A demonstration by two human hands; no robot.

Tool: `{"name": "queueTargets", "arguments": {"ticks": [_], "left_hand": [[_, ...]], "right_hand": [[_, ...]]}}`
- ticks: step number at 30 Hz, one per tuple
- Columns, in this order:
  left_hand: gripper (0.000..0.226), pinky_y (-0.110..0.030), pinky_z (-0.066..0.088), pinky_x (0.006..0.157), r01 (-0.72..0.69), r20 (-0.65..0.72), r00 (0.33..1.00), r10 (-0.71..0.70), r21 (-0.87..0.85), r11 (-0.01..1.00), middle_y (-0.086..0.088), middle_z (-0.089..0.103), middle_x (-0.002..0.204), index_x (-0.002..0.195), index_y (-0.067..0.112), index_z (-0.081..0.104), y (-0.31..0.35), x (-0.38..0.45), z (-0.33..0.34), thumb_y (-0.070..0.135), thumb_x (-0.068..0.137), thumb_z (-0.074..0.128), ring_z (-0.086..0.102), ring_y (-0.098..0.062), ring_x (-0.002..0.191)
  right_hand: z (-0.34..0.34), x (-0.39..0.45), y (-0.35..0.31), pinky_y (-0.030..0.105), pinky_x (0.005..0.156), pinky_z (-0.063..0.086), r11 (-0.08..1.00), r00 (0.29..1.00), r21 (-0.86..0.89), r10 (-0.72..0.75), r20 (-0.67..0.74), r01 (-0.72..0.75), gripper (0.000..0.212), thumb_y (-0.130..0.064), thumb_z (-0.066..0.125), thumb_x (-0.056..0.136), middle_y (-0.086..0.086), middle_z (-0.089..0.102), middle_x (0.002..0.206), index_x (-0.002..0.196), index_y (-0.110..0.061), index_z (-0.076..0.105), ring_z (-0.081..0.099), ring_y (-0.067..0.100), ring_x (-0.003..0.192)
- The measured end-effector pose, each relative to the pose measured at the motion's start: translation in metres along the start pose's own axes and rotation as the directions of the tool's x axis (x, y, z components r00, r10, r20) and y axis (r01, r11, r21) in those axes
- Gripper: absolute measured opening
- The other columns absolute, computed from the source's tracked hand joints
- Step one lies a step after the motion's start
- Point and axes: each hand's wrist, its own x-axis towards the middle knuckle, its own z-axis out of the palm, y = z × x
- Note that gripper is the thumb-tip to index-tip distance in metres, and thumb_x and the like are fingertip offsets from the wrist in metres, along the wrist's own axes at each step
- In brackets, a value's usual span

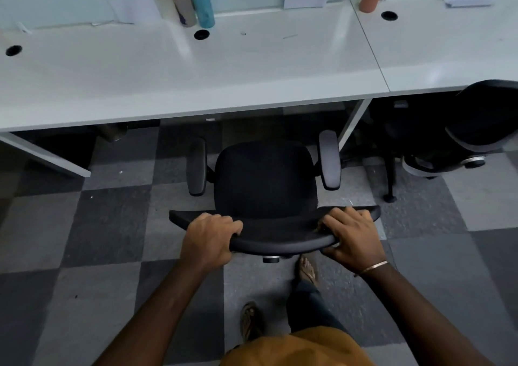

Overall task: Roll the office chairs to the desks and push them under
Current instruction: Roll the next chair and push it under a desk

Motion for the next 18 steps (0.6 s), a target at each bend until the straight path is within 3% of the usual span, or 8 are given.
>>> {"name": "queueTargets", "arguments": {"ticks": [6,9,12,18], "left_hand": [[0.030,-0.030,0.031,0.063,0.104,-0.047,0.994,-0.104,-0.004,0.995,0.014,0.049,0.067,0.078,0.035,0.054,0.038,0.071,-0.013,0.020,0.068,0.078,0.046,-0.009,0.062],[0.027,-0.030,0.032,0.062,0.134,-0.082,0.988,-0.134,-0.011,0.991,0.014,0.050,0.067,0.078,0.034,0.055,0.070,0.117,-0.020,0.022,0.073,0.079,0.043,-0.009,0.061],[0.029,-0.031,0.031,0.059,0.132,-0.095,0.986,-0.134,-0.033,0.991,0.012,0.051,0.065,0.076,0.033,0.054,0.090,0.157,-0.025,0.021,0.069,0.080,0.049,-0.013,0.058],[0.032,-0.031,0.027,0.059,0.126,-0.121,0.985,-0.126,-0.005,0.992,0.012,0.048,0.062,0.074,0.032,0.051,0.102,0.223,-0.044,0.018,0.064,0.078,0.039,-0.015,0.055]], "right_hand": [[-0.012,0.049,0.076,0.040,0.076,0.035,0.998,0.999,-0.042,-0.040,0.032,0.041,0.043,-0.052,0.068,0.065,-0.012,0.059,0.104,0.104,-0.033,0.065,0.053,0.021,0.095],[-0.025,0.082,0.132,0.042,0.083,0.036,0.997,0.995,-0.077,-0.004,0.102,0.012,0.050,-0.052,0.075,0.060,-0.012,0.059,0.110,0.108,-0.037,0.068,0.052,0.023,0.107],[-0.035,0.115,0.174,0.045,0.090,0.036,0.995,0.990,-0.092,0.058,0.129,-0.046,0.043,-0.050,0.073,0.063,-0.009,0.060,0.111,0.104,-0.039,0.072,0.050,0.028,0.118],[-0.041,0.165,0.220,0.044,0.093,0.039,0.981,0.978,-0.141,0.152,0.142,-0.132,0.043,-0.041,0.084,0.060,-0.005,0.059,0.104,0.102,-0.041,0.075,0.054,0.030,0.107]]}}
